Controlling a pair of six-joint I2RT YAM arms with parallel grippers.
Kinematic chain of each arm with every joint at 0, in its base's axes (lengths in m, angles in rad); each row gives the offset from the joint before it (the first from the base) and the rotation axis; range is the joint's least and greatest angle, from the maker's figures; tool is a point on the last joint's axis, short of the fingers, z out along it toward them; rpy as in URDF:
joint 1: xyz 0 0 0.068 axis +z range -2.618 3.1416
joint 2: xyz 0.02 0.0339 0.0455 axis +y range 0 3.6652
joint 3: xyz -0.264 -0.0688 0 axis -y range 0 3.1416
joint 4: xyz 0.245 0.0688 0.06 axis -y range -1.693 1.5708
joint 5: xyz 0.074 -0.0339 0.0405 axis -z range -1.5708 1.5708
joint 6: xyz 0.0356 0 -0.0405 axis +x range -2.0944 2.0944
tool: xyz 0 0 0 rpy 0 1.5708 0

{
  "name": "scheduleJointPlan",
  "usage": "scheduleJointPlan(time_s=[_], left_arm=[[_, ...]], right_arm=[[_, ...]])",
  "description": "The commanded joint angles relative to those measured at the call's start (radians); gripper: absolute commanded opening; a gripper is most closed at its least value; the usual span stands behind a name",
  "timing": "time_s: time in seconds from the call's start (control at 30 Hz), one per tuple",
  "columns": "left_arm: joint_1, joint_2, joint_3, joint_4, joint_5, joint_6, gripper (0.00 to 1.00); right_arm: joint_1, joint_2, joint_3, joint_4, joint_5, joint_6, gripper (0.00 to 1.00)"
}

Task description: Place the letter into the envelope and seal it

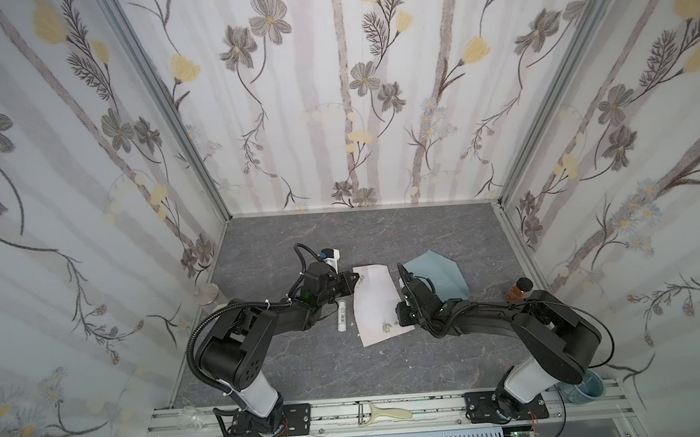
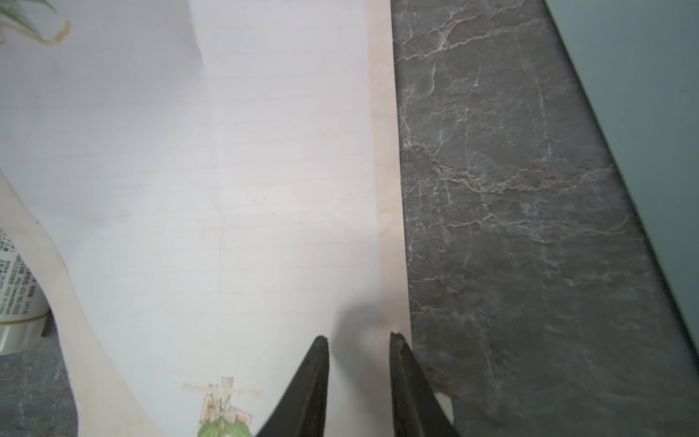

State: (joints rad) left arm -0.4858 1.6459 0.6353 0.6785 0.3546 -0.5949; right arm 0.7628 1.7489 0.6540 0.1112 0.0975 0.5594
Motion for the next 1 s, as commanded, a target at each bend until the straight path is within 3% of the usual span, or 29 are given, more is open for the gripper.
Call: scheduleJointPlan(time_s=[0.0,0.37,0.8,0.97], left_arm=[[-0.004,-0.030,-0.022,0.041,0.018,0.077,0.00],[-0.009,-0.085,-0.079,0.042,-0.049,0.149,0.00],[-0.008,0.014,-0.029,0.044,-0.006,0.106,0.00],[-0.009,0.057,-0.004,0.047,0.016,0.086,0.22]], right_arm=[[-0.003,0.002,0.005,0.017,0.015,0.019,0.31],[0.000,-0.065,-0.013,0.064,-0.028,0.018,0.43],[0.006,0.047,0.000,0.063,-0.014,0.016,0.38],[0.012,0.041,-0.004,0.056,0.008,0.014,0.37]])
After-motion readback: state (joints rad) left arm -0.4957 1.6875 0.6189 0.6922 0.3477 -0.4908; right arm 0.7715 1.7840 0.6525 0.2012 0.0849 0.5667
